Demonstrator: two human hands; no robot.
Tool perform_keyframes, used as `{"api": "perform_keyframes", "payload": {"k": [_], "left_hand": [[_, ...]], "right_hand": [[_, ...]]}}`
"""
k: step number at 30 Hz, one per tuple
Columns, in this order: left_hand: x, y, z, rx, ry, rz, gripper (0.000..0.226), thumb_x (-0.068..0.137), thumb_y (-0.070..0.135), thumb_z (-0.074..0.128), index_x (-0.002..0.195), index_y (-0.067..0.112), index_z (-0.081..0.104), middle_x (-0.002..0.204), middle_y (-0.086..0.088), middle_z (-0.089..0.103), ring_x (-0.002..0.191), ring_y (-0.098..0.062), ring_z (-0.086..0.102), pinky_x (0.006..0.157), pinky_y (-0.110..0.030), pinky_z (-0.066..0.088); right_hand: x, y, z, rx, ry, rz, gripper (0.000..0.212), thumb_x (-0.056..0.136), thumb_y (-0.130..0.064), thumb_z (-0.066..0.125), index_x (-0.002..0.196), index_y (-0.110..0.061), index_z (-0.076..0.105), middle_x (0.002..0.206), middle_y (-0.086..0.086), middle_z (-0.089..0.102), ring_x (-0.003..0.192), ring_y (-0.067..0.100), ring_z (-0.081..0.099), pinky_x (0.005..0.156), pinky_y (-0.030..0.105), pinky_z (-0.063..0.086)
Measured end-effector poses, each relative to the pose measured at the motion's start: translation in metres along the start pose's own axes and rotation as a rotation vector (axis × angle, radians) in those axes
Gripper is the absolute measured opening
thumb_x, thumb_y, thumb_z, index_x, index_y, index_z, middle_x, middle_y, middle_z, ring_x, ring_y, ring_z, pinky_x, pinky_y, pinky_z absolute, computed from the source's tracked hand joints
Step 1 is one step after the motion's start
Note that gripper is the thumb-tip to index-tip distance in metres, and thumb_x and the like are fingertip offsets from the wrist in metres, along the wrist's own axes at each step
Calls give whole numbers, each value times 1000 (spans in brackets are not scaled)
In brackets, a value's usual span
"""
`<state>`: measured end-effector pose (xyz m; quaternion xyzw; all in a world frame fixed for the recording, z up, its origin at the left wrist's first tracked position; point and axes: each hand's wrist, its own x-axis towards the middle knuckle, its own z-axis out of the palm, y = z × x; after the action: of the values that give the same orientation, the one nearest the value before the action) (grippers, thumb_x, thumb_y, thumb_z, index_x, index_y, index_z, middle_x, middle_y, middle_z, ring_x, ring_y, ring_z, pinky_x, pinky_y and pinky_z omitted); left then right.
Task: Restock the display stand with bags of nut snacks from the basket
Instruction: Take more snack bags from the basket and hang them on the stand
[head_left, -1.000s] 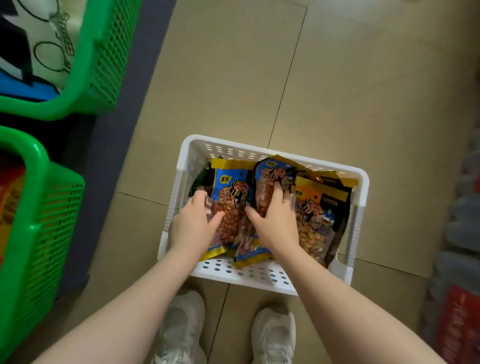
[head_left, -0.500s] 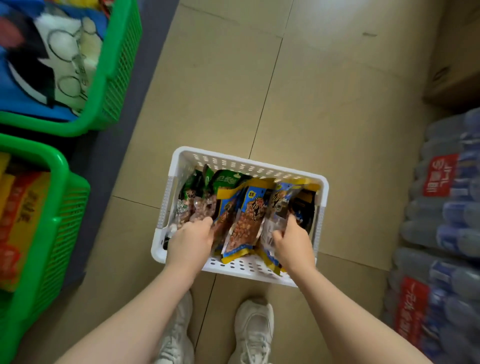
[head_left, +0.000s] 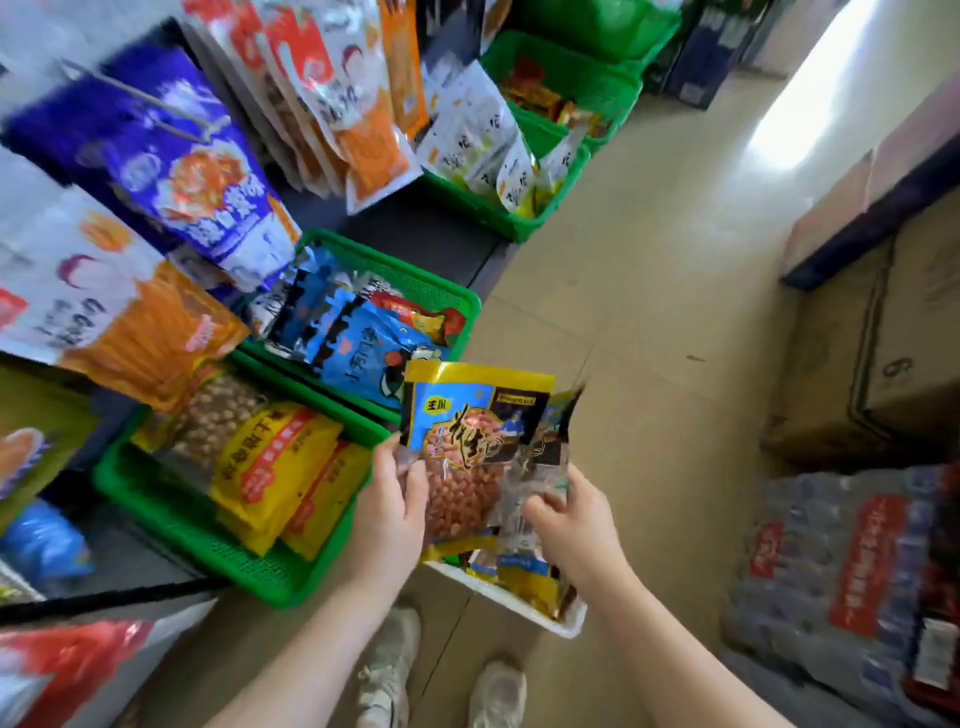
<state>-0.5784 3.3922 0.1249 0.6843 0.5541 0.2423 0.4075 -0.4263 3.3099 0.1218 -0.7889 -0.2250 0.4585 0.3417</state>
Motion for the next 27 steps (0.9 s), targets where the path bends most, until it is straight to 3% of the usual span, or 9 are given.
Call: {"api": "perform_keyframes", "payload": {"k": [2,5,8,11,14,16,21,24,27], "left_hand": [[-19,33,-28,5,47,7,39,83,22,65,113,3,49,79,2,64,81,-27,66,57,-16,36],[-42,66,-65,130,81,14,32,74,25,74,95,9,56,59,4,60,74,-32,64,54,-25,29],[-63,77,-114,335,132,-76,32,83,32,63,94,3,57,82,-18,68,84,-37,63,67,-39,41],[-94,72,-182,622,148,-136,38,92,35,47,117,6,51,101,-19,67,97,-36,61,72,-42,46],[-131,61,-260,806,184,-166,46,95,33,39,136,14,36,110,-15,65,99,-34,63,75,-41,49],[-160,59,-314,888,301,-124,46,91,31,50,132,13,43,99,-17,69,84,-35,67,62,-40,53],[-251,83,-453,917,565,-75,39,61,17,84,88,0,63,51,-19,63,39,-33,61,28,-32,41],[-315,82,-533,1066,701,-60,45,56,21,85,87,1,59,44,-16,60,33,-30,57,25,-25,36],[-374,83,-610,1029,849,-102,36,71,19,77,90,-5,58,47,-22,58,36,-37,57,33,-22,29]], "right_hand": [[-27,-39,1,-29,-24,-65,25,77,-6,50,83,-30,56,44,-19,53,38,3,39,45,19,35],[-63,-84,14,-163,-73,-169,23,73,-8,55,75,-31,54,46,-19,55,50,6,43,50,19,40],[-95,-120,35,-351,-153,-288,16,75,-16,59,88,-24,59,68,-5,65,70,23,57,65,33,45],[-131,-153,60,-670,-180,-433,20,81,-31,57,91,-14,53,93,13,68,92,34,62,67,34,43],[-178,-192,97,-806,-190,-611,22,86,-36,52,82,-17,41,95,17,67,93,37,62,70,37,47],[-215,-220,124,-820,-177,-717,23,90,-37,49,88,-15,44,97,20,66,94,39,62,70,39,46],[-325,-287,194,-640,-121,-964,34,93,-32,47,112,-4,50,96,26,66,94,42,61,67,42,42],[-403,-321,232,-452,-35,-1128,21,89,-26,53,76,-10,46,83,29,64,85,45,59,60,40,32],[-475,-350,272,-335,-12,-1292,40,87,-25,53,59,-20,25,56,15,49,64,42,53,53,35,29]]}}
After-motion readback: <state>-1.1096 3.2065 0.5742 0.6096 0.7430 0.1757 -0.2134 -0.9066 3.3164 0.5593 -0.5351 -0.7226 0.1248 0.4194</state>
